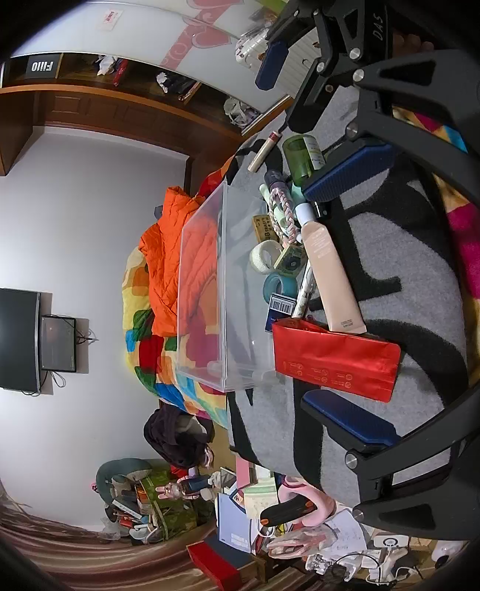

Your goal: Organize objects

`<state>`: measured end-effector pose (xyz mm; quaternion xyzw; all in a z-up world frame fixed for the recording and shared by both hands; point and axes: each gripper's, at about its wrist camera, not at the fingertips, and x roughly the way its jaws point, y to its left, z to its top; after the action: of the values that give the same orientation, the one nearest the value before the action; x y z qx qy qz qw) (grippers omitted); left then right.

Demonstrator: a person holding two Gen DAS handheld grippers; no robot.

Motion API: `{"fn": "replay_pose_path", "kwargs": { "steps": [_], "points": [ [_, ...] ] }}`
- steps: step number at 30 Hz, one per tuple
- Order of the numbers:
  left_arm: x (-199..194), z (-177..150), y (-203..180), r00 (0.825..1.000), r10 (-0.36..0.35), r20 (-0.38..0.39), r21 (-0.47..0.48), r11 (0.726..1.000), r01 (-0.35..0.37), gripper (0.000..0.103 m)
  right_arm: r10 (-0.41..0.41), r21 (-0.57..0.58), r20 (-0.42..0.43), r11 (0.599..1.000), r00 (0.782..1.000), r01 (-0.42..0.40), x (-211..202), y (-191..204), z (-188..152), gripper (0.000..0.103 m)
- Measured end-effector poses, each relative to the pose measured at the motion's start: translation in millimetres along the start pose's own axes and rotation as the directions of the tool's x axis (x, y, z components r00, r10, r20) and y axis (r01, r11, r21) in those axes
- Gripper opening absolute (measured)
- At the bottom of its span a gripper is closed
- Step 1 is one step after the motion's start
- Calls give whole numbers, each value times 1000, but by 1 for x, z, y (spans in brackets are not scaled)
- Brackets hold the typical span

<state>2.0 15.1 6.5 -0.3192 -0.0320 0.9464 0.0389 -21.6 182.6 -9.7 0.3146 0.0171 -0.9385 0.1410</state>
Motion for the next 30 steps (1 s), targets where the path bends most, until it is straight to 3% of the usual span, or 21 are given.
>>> {"fn": "replay_pose_path", "kwargs": {
  "steps": [30],
  "points": [
    [-6, 0, 2, 1000, -18, 4, -11, 1000, 18, 103, 2, -2, -9, 1000, 1000, -2, 3, 2, -2, 103]
  ]
}}
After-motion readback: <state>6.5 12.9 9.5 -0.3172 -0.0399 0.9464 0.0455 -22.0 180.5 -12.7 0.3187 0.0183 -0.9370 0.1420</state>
